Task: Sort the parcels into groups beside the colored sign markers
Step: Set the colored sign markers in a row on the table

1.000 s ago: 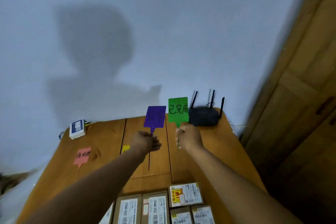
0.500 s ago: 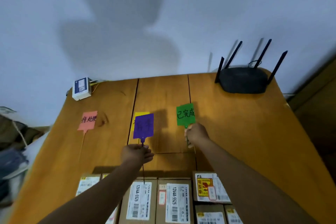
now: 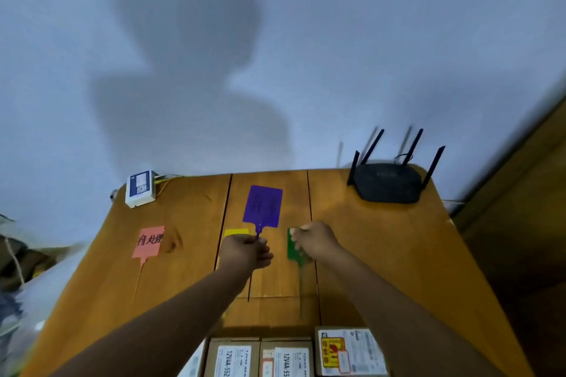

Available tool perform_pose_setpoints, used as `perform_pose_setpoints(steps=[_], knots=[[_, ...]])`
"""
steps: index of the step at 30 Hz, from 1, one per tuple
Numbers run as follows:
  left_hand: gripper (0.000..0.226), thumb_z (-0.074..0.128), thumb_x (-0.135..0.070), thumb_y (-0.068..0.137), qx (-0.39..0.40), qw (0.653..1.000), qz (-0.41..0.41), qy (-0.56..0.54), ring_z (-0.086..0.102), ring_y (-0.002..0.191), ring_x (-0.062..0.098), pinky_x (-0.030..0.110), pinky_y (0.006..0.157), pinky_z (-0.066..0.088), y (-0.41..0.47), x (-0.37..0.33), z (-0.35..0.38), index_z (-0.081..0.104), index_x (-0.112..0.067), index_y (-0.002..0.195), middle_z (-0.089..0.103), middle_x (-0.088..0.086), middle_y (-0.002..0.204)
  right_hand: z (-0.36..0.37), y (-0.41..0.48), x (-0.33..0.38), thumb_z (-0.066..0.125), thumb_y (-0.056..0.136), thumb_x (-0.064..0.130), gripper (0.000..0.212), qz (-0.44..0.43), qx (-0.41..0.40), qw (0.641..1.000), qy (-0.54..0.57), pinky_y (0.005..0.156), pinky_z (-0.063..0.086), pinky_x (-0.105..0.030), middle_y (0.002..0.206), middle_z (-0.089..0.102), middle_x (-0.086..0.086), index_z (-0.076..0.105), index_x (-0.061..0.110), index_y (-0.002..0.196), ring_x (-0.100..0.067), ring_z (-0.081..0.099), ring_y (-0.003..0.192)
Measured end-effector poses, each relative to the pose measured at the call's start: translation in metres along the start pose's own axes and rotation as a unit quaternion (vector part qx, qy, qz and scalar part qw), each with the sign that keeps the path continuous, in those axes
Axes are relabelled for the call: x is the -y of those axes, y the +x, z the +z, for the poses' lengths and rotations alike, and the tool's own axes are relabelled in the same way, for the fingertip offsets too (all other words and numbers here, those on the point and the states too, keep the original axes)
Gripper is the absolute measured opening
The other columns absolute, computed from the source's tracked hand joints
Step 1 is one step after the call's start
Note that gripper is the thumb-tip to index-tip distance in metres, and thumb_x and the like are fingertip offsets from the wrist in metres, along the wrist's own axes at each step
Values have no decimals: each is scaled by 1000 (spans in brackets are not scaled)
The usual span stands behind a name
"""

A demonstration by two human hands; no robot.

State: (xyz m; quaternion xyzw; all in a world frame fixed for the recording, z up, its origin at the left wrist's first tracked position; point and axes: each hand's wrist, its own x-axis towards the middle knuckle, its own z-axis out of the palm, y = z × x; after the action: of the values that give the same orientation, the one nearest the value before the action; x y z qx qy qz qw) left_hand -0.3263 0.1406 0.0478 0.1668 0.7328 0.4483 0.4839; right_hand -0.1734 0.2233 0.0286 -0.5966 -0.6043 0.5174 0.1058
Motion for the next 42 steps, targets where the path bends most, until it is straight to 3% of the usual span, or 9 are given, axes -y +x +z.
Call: perform_pose_setpoints(steps=[5,10,16,20,25,31,37,40,42], knots=[[21,65,-2,94,81,995,50,-19,68,64,30,30,50,58,-37,-56,67,61,14,106,69,26,84,-68,-42,46,61,98,35,25,-10,7,969,246,55,56,-28,92,73,-8,67,13,108,-20,68,80],[12,64,-4,95,200,973,111,28,66,63,24,31,60,58,-65,-71,129,66,7,92,67,20,77,-137,-61,32,58,99,11,14,-35,-146,945,290,48,45,-22,66,64,-4,69,7,91,-14,57,56],[9,62,-5,94,202,950,144,191,70,70,23,33,64,58,-59,3,156,69,2,95,73,17,84,-163,-33,-65,60,97,10,15,26,-173,961,212,54,45,-26,69,67,-5,71,12,87,-15,58,58],[11,65,-11,93,209,895,207,335,68,72,5,18,63,54,-49,69,144,74,-14,89,72,1,85,-146,1,-133,64,93,17,11,84,-169,974,128,60,49,-28,81,73,-4,73,17,99,-17,65,71],[17,60,-16,96,134,883,207,399,65,85,-5,15,77,54,-32,121,119,70,-30,93,70,-12,93,-93,48,-179,62,92,19,17,102,-111,987,63,69,51,-30,70,71,-1,72,14,79,-20,67,71],[16,63,-20,94,75,880,194,427,59,93,-7,17,79,50,-23,145,104,67,-36,94,65,-20,97,-76,61,-204,64,93,25,25,130,-153,979,-29,77,50,-31,115,71,-14,71,10,111,-33,67,105],[10,65,-26,92,74,876,215,425,57,94,-3,19,79,50,-34,148,104,67,-33,99,63,-16,102,-83,33,-212,58,99,35,56,133,-186,973,-42,84,52,-38,130,63,-20,39,12,146,-39,61,117],[33,73,-43,80,108,867,188,449,59,104,7,35,88,56,-47,148,99,65,-33,110,62,-12,114,-83,-3,-210,53,101,34,51,120,-187,972,-77,90,49,-39,133,62,-20,41,12,145,-38,60,120],[57,76,-53,71,147,835,173,502,56,114,12,38,94,53,-57,146,99,60,-34,122,58,-11,122,-80,-28,-212,55,99,36,47,103,-165,977,-93,85,49,-36,132,63,-16,47,15,140,-35,61,117]])
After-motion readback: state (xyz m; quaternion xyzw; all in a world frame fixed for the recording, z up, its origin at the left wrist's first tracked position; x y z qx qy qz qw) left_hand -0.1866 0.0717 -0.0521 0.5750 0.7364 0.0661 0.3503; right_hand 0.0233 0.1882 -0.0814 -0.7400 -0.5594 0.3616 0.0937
